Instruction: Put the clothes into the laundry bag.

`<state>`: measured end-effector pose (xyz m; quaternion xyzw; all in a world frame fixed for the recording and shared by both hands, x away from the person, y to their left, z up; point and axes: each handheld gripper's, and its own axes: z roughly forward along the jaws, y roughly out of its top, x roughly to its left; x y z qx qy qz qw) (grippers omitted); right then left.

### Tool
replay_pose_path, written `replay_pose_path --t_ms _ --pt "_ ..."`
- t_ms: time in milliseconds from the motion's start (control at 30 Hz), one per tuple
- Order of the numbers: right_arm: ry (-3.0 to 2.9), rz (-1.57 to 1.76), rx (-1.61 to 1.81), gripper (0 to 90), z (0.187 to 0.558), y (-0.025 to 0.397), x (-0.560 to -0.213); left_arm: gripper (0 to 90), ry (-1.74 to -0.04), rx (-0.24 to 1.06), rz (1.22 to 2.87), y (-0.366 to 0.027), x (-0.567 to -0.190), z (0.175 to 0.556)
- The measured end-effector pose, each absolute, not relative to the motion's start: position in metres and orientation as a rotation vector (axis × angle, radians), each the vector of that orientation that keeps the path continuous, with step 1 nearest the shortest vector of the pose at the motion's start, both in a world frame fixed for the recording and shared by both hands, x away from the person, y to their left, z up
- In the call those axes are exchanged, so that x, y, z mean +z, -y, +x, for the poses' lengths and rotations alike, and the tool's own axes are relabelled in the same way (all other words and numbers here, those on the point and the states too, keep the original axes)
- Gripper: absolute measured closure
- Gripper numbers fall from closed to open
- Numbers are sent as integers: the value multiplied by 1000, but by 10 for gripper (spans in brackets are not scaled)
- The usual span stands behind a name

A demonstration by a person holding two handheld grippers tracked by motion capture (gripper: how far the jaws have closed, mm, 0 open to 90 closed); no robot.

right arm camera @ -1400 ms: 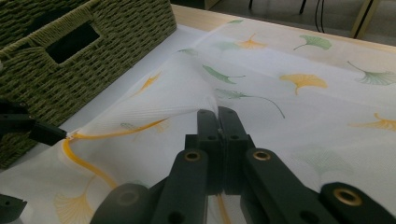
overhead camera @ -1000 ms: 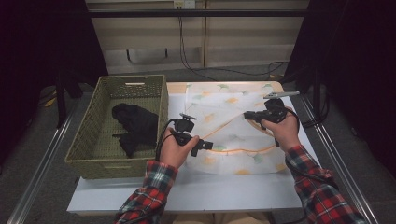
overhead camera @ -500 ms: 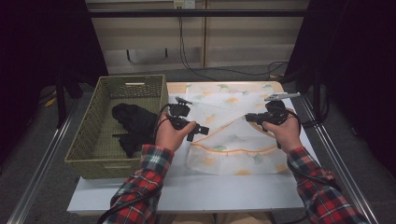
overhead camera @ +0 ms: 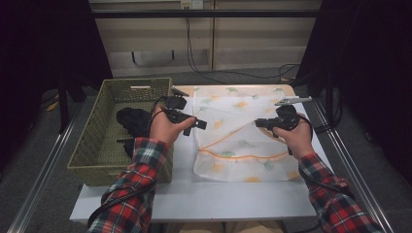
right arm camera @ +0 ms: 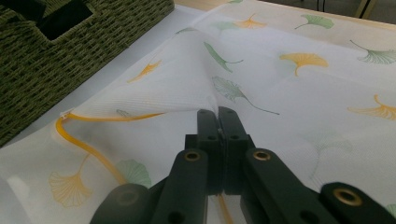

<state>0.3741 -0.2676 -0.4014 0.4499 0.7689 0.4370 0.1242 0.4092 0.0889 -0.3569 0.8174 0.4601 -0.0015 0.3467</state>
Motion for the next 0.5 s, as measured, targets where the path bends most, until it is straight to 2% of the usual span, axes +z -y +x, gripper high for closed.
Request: replay_pose_path --t_ms 500 --pt "-2242 1321 1277 898 374 269 -403 30 -1302 61 2072 -134 -338 420"
